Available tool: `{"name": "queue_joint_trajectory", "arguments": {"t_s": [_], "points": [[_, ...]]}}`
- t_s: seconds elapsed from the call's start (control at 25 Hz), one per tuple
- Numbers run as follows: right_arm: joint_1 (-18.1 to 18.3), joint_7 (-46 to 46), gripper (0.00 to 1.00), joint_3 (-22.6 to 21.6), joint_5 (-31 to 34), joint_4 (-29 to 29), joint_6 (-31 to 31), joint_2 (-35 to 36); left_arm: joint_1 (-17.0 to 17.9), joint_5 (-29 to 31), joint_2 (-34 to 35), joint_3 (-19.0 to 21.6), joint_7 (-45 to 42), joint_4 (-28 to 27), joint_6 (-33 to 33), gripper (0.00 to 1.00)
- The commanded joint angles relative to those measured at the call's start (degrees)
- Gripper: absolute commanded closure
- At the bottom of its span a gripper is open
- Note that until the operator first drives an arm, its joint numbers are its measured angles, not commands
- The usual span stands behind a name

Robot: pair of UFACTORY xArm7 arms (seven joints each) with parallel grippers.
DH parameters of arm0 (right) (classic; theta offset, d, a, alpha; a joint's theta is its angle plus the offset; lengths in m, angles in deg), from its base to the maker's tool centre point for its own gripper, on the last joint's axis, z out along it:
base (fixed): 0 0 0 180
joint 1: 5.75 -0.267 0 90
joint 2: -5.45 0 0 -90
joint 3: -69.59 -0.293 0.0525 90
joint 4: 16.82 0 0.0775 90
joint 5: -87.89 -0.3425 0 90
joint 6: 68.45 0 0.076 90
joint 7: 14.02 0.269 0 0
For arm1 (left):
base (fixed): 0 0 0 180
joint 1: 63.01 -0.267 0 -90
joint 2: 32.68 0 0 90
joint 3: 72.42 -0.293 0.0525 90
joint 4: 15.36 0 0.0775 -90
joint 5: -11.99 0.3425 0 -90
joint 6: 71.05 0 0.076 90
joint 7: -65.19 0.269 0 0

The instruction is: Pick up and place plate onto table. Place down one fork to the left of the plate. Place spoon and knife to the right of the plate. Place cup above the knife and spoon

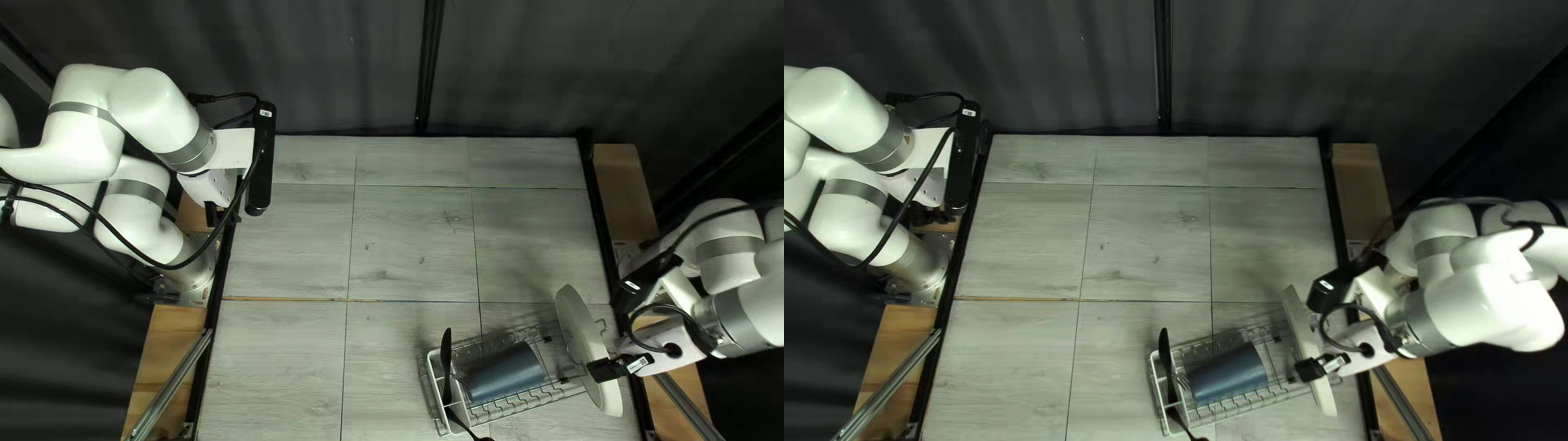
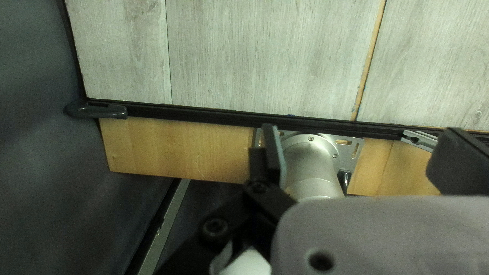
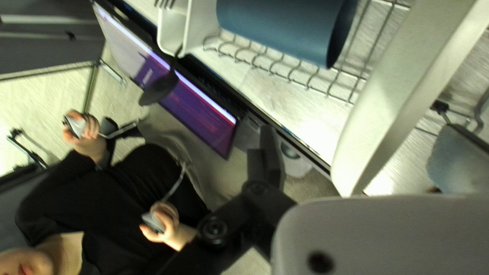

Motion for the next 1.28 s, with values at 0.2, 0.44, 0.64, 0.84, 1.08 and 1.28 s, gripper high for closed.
{"name": "queue_joint_trajectory", "arguments": {"t_s": [0.2, 0.44, 0.64, 0.84, 1.08, 1.28], "points": [[0.8, 2.2, 0.0, -2.3, 0.2, 0.1, 1.6, -2.1, 0.0, 0.0, 0.0, 0.0, 0.0, 0.0, 0.0, 0.0], [-0.2, 3.9, 0.0, -3.3, -0.1, 1.6, 1.7, -4.2, 0.0, 0.0, 0.0, 0.0, 0.0, 0.0, 0.0, 0.0], [-0.4, 4.9, 0.06, -4.0, -0.6, 2.0, 2.1, -4.9, 0.0, 0.0, 0.0, 0.0, 0.0, 0.0, 0.0, 0.0], [-0.4, 5.4, 0.92, -4.2, -0.2, 1.4, 1.6, -5.2, 0.0, 0.0, 0.0, 0.0, 0.0, 0.0, 0.0, 0.0], [-0.9, 5.6, 1.0, -4.8, -0.2, 1.2, 1.5, -5.4, 0.0, 0.0, 0.0, 0.0, 0.0, 0.0, 0.0, 0.0], [0.3, 4.4, 1.0, -3.3, 1.4, -1.0, 0.5, -4.5, 0.0, 0.0, 0.0, 0.0, 0.0, 0.0, 0.0, 0.0]]}}
